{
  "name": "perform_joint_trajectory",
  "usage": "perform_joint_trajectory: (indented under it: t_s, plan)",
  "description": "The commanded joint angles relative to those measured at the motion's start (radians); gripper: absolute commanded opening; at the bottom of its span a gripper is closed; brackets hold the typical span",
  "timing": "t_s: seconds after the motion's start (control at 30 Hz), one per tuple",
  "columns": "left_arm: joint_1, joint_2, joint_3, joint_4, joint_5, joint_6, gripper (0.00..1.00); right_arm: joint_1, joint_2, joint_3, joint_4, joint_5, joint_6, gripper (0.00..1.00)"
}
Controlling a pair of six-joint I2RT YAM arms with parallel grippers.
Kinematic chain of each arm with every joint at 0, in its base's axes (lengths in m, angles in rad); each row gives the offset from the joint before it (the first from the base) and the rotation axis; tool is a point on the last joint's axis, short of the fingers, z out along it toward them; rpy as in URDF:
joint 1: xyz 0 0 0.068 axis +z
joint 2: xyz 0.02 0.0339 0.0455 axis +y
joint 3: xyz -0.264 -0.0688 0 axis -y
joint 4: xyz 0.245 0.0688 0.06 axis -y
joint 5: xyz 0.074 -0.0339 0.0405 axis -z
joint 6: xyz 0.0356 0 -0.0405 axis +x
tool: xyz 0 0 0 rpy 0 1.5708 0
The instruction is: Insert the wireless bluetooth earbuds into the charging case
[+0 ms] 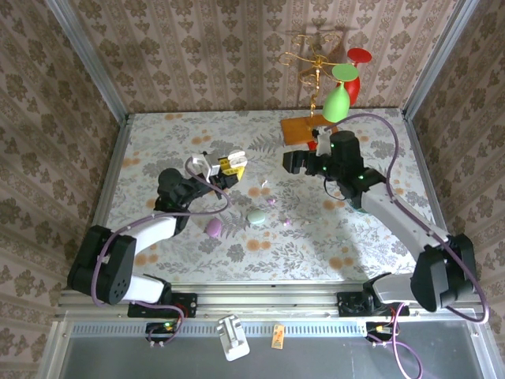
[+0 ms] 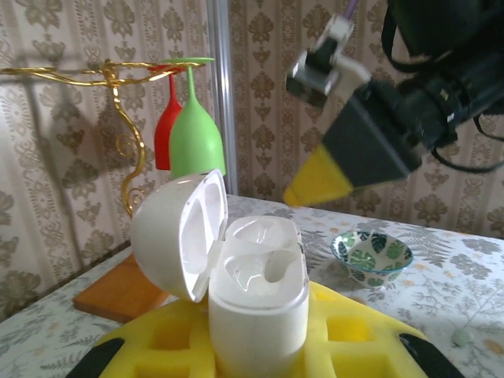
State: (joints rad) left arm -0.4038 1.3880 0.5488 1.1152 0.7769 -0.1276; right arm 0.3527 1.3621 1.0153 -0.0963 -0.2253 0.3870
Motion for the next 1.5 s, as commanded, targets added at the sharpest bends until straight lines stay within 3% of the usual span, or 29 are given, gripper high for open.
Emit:
perform_joint_trajectory:
  t_s: [0.0, 0.2, 0.4, 0.7, 0.97, 1.47]
  plan:
    - [0.002, -0.004, -0.008, 0.086, -0.011, 0.025, 0.0, 0.035, 0.037, 0.044, -0.105, 0.153, 0.106, 1.0]
    - [-0.019, -0.015, -0.088, 0.111, -0.013, 0.091, 0.0, 0.077, 0.049, -0.03, -0.167, 0.237, 0.072, 0.97]
    - [-0.073, -0.055, -0.167, 0.097, -0.032, 0.15, 0.0, 0.105, -0.014, -0.064, -0.348, 0.292, -0.04, 0.91]
    - [-0.154, -0.194, -0.256, -0.096, -0.083, 0.282, 0.0, 0.158, 0.009, -0.013, -0.697, 0.429, -0.265, 0.77]
    - [-0.192, -0.243, -0.278, -0.137, -0.115, 0.305, 0.0, 0.237, 0.138, 0.019, -0.724, 0.507, -0.457, 0.68]
    - [-0.21, -0.24, -0.285, -0.169, -0.127, 0.342, 0.0, 0.275, 0.43, 0.162, -0.793, 0.494, -0.526, 0.5]
